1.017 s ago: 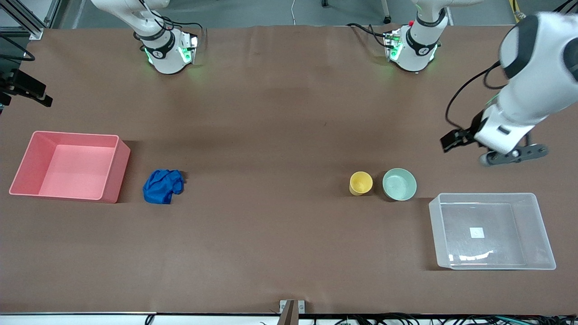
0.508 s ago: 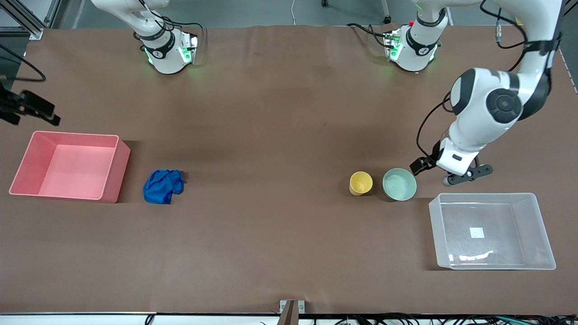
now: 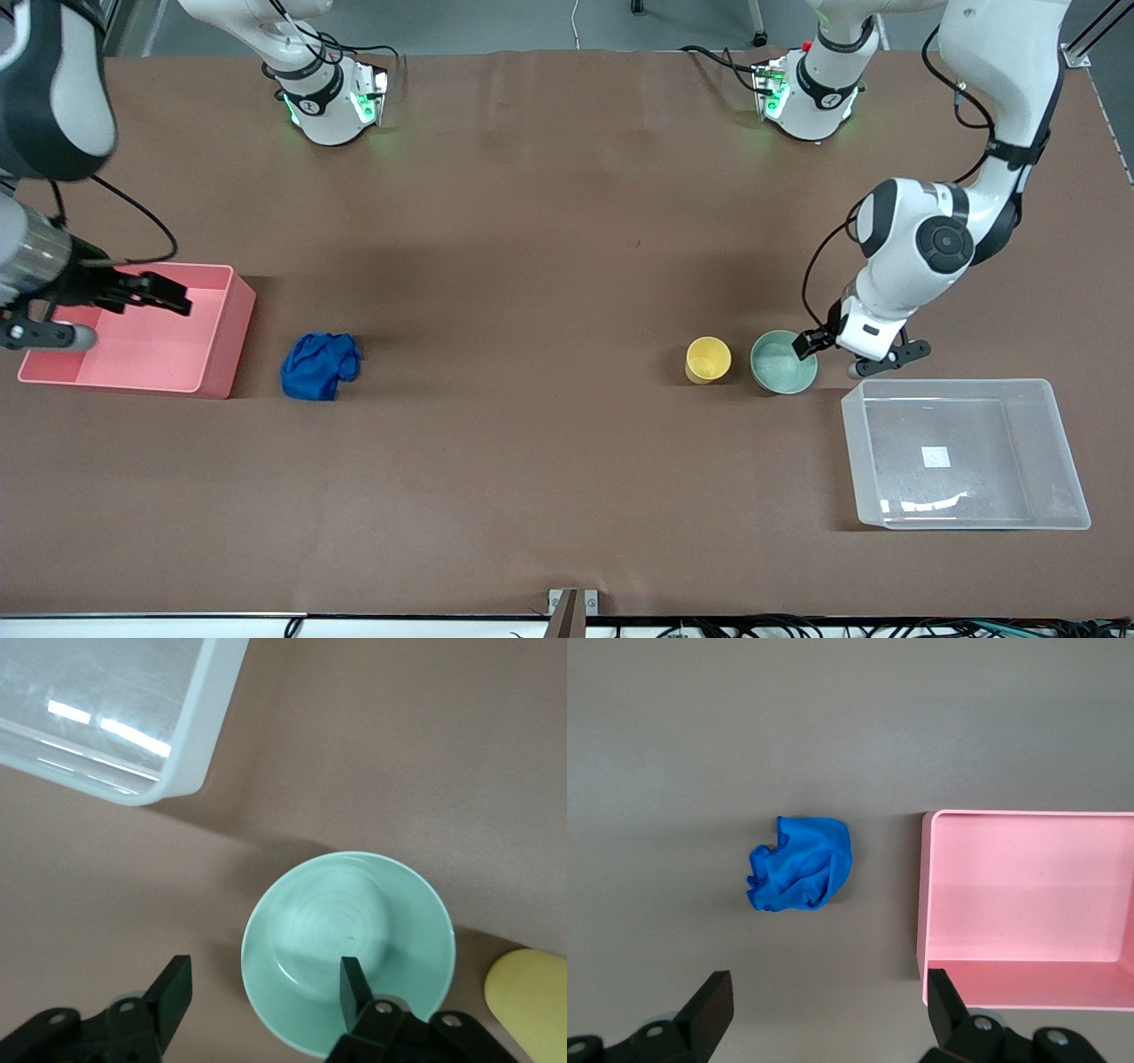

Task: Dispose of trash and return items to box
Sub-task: 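Reach the left gripper to the green bowl while the right gripper reaches the cloth, then grasp the green bowl with the left gripper while the right gripper lowers to the cloth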

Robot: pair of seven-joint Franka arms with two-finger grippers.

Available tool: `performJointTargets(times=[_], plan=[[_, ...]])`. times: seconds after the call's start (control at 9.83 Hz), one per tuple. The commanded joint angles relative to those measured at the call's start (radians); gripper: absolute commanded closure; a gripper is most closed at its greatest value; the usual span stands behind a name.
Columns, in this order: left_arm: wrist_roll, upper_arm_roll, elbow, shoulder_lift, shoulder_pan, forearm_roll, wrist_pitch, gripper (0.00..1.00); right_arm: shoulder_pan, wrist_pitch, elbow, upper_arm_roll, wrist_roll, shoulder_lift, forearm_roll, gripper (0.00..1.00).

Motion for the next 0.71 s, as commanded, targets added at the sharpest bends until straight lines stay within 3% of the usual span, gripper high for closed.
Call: performJointTargets(times=[0.0, 0.2, 0.51, 0.61], plan=[[-0.007, -0.004, -0.001, 0.076, 0.003, -0.002, 0.059, 0.4, 0.004, 0.082, -0.074, 0.0, 0.004, 0.027, 0.001, 0.05], [-0.007, -0.001, 0.005, 0.103, 0.003, 0.003, 0.059, 0.58, 0.023, 0.166, -0.114, 0.0, 0.006, 0.079, 0.002, 0.05], [-0.004, 0.002, 0.024, 0.117, 0.003, 0.003, 0.058, 0.99, 0.039, 0.264, -0.129, 0.001, 0.015, 0.182, 0.008, 0.07], [-0.003, 0.002, 0.025, 0.088, 0.005, 0.003, 0.048, 1.0, 0.04, 0.307, -0.15, 0.001, 0.015, 0.199, 0.013, 0.08]])
